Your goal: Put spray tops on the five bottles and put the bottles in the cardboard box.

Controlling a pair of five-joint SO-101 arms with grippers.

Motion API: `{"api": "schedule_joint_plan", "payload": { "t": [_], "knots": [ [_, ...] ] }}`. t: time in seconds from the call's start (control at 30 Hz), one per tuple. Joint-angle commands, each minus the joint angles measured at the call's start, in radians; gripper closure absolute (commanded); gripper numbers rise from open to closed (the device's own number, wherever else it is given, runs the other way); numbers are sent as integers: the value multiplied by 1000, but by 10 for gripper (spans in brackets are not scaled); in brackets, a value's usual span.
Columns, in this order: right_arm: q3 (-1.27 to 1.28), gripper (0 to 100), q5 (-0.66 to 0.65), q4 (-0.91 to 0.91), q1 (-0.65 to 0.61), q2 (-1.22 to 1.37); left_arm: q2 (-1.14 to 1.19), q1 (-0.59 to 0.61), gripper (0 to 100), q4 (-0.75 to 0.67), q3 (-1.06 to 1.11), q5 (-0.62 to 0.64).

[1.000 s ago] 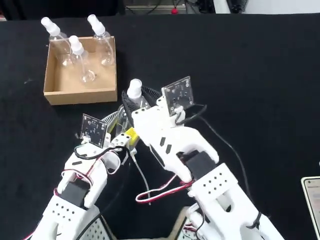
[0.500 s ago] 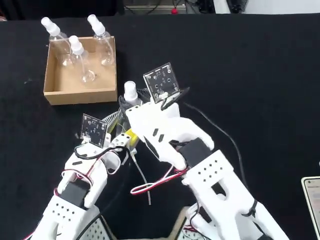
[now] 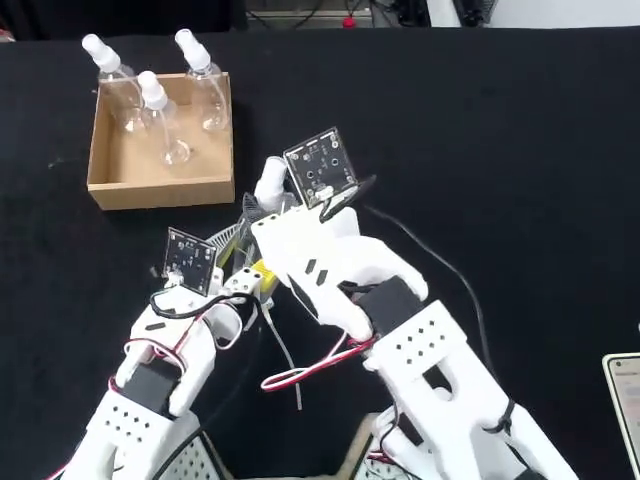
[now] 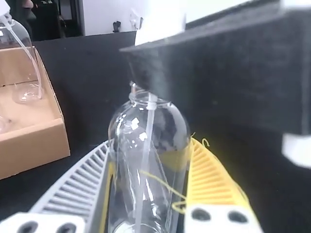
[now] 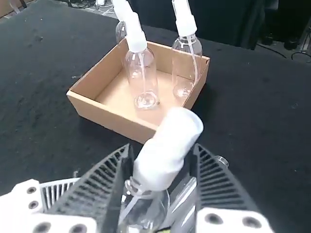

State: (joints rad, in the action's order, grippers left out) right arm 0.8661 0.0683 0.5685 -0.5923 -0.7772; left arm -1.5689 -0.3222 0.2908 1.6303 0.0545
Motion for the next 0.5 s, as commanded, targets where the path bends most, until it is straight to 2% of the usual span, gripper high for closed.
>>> {"api": "schedule_joint_plan", "payload": {
  "t": [0.0,0.13,0.47],
  "knots": [
    [-65,861,-9,8,-15,4,-14,15,924,-23,-4,2],
    [-64,868,-9,8,-15,-39,-14,15,924,-23,-5,2],
    [33,865,-9,6,-12,-369,-14,16,924,-23,-5,2]
  ]
}}
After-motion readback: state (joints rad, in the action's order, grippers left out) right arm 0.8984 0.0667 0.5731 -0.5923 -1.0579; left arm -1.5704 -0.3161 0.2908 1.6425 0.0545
